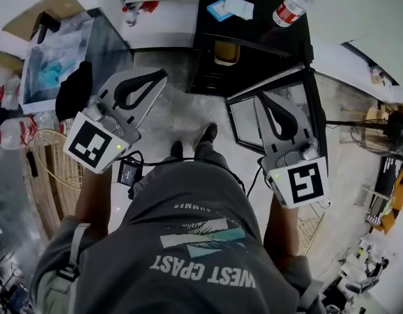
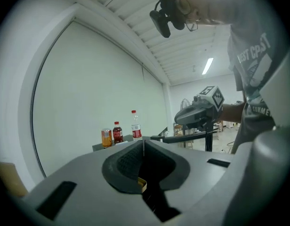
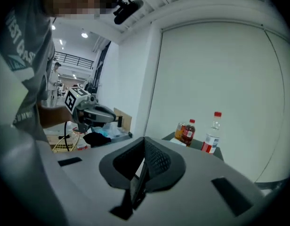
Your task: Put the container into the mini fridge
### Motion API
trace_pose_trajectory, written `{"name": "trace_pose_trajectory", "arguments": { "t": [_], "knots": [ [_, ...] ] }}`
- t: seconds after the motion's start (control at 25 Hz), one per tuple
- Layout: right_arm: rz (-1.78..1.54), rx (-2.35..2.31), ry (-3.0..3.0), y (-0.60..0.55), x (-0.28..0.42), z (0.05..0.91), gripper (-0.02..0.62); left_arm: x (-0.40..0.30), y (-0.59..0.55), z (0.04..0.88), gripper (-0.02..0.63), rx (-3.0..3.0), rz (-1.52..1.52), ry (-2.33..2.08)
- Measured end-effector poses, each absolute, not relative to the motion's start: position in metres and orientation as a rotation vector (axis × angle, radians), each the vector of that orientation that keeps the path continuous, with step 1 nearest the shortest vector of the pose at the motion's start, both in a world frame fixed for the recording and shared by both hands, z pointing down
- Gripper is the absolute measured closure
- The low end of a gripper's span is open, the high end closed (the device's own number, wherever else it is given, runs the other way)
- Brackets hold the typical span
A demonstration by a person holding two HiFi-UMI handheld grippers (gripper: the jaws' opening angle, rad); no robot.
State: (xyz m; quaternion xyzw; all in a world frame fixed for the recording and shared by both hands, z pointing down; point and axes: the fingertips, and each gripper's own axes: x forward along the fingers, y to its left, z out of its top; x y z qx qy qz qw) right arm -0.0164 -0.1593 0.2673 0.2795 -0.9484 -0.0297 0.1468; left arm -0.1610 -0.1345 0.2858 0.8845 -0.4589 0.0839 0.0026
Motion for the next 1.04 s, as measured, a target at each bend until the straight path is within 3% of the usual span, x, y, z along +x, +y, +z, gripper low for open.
{"name": "trace_pose_trajectory", "arguments": {
  "t": [0.32, 1.04],
  "knots": [
    [-0.121, 0.862, -2.789, -0.113, 0.001, 0.217, 0.568, -0.154, -0.121, 0.266, 0.58, 2.826, 0.264, -1.42],
    [-0.108, 0.922, -2.778, -0.109, 0.007, 0.22, 0.569, -0.15, -0.109, 0.276, 0.581, 2.834, 0.307, -1.355]
  ]
}}
